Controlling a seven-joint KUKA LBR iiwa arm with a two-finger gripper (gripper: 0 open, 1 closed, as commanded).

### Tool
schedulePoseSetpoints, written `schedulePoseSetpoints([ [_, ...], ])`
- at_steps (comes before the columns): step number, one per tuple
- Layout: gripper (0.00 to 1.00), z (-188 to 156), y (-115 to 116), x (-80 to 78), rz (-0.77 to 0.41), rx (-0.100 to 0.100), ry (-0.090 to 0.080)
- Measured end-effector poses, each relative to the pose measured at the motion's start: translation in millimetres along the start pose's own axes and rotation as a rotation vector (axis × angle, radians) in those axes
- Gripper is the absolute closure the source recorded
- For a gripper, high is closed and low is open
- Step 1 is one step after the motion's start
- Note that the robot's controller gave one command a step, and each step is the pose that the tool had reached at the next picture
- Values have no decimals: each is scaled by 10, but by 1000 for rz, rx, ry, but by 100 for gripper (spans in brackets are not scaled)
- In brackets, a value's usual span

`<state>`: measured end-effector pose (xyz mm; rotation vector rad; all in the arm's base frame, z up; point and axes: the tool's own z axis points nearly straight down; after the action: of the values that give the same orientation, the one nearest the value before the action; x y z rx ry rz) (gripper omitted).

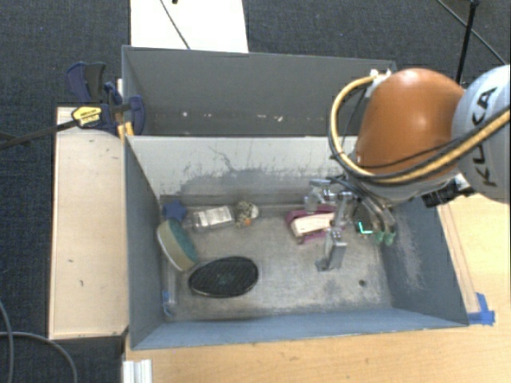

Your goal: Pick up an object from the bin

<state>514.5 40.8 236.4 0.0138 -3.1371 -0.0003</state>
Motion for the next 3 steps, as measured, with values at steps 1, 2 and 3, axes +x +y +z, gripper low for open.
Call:
schedulePoseSetpoints([
  [1, 0, 1249, -723, -466, 63, 1, -1],
  [2, 0, 1625, -603, -740, -40, 4, -21],
  [3, 100, 1576, -592, -770, -39, 2, -32],
])
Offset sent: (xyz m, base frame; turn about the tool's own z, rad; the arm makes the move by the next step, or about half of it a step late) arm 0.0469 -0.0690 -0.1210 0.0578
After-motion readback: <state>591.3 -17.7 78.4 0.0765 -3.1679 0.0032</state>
